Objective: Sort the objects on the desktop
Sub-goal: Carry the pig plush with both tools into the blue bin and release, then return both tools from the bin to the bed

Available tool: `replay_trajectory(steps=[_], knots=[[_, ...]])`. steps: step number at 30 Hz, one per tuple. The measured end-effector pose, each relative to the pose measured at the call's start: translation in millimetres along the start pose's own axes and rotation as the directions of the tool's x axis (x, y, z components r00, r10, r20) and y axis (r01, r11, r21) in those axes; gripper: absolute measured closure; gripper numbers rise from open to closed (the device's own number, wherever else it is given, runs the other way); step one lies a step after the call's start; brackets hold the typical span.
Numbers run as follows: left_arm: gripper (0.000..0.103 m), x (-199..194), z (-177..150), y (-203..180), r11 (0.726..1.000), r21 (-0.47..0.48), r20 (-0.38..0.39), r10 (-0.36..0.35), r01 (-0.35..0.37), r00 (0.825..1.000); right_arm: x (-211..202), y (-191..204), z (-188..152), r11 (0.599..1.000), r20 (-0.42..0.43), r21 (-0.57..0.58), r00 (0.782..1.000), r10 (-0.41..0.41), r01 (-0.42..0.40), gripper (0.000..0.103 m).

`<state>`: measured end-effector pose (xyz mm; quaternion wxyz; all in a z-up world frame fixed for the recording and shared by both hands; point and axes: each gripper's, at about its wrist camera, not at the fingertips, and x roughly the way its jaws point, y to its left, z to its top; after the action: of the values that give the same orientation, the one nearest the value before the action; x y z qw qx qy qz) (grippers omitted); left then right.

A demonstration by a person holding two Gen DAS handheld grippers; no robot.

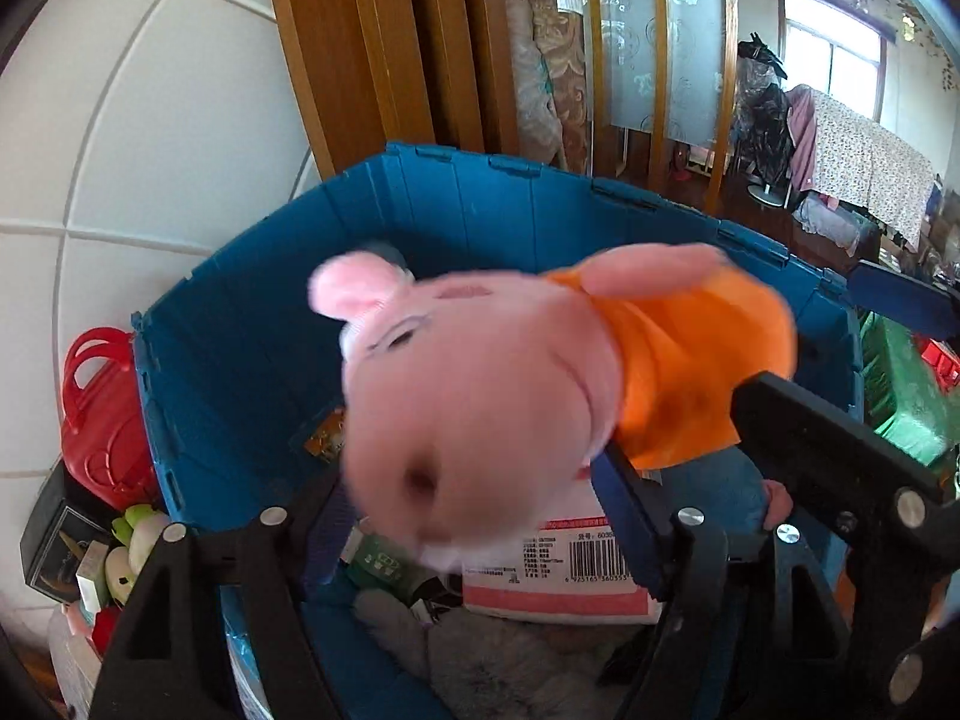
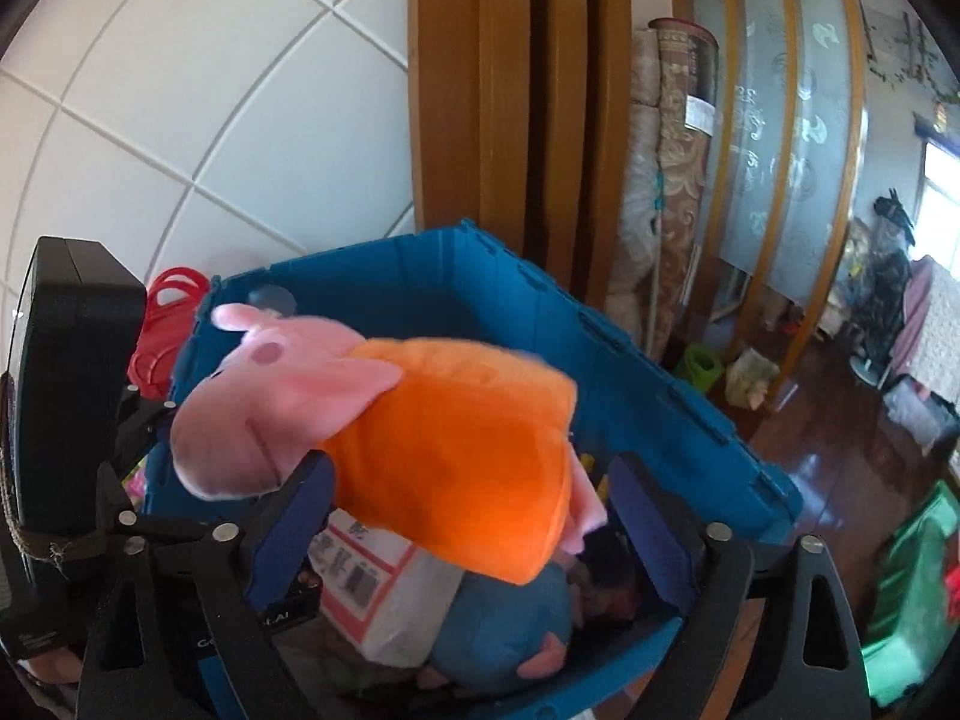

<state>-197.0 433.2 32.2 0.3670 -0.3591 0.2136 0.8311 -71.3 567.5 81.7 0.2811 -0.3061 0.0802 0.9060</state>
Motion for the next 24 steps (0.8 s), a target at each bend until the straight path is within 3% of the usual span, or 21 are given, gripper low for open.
replay_trajectory(steps=[9,24], knots=[[0.029,15.9,-4.0,-2.2,0.998,-0.047,-0.085,0.025,-0.029,0.996,23.2,1.2,-11.2,0.999,-0.076,0.026,0.996,-0.044,0.046,0.000],[0.029,-12.5,-21.7,16.8,0.994,-0.085,-0.016,0.066,-0.067,0.998,-1.6,34.2,-18.2,0.999,-0.037,-0.004,0.998,-0.050,0.050,0.000]])
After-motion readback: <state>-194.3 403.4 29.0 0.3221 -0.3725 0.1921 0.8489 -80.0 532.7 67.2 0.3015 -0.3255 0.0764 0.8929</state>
